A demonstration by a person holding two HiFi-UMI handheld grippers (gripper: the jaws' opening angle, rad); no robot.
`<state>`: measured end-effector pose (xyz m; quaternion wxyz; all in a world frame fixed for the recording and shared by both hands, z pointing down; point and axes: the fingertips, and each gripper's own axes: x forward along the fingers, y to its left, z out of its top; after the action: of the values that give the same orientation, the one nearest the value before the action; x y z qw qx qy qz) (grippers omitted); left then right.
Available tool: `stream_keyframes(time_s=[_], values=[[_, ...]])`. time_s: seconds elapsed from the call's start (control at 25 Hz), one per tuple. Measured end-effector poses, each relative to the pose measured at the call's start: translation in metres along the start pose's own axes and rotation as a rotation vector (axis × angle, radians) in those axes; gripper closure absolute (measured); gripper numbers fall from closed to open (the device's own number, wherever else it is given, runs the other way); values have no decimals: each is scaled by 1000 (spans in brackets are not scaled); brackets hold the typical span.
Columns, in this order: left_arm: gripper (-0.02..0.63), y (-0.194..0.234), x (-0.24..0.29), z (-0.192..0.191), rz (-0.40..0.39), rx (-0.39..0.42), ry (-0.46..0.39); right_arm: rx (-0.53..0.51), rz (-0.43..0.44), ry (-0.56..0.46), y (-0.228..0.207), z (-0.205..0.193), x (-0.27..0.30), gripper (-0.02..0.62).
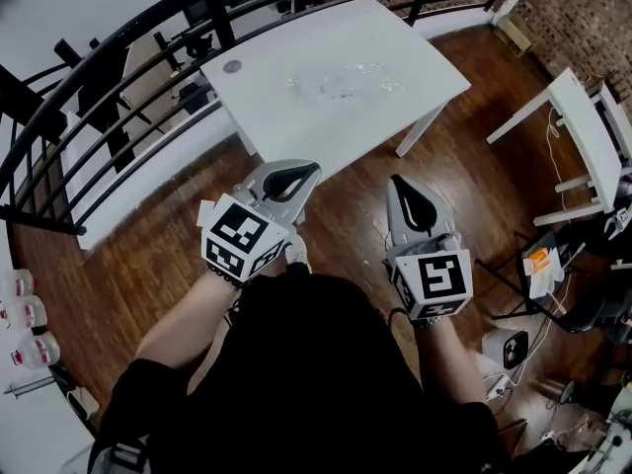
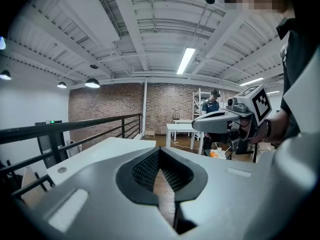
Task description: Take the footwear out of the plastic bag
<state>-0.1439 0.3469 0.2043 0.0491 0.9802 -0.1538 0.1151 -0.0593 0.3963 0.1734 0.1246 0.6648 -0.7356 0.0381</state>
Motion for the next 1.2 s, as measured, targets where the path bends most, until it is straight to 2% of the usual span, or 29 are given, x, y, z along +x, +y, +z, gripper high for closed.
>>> stream_keyframes(time_s=[0.24, 0.52, 0.84, 1.2], values=[[591, 71, 32, 2, 0, -63, -6, -35, 31, 58, -13, 11, 81, 604], [591, 139, 52, 6, 17, -92, -3, -68, 80, 93, -12, 24, 158, 604], [591, 181, 56, -1, 65, -127, 32, -70, 139, 115, -14, 27, 208, 604], [591, 217, 89, -19, 144, -184, 85, -67, 213, 168, -55, -3, 254, 604]])
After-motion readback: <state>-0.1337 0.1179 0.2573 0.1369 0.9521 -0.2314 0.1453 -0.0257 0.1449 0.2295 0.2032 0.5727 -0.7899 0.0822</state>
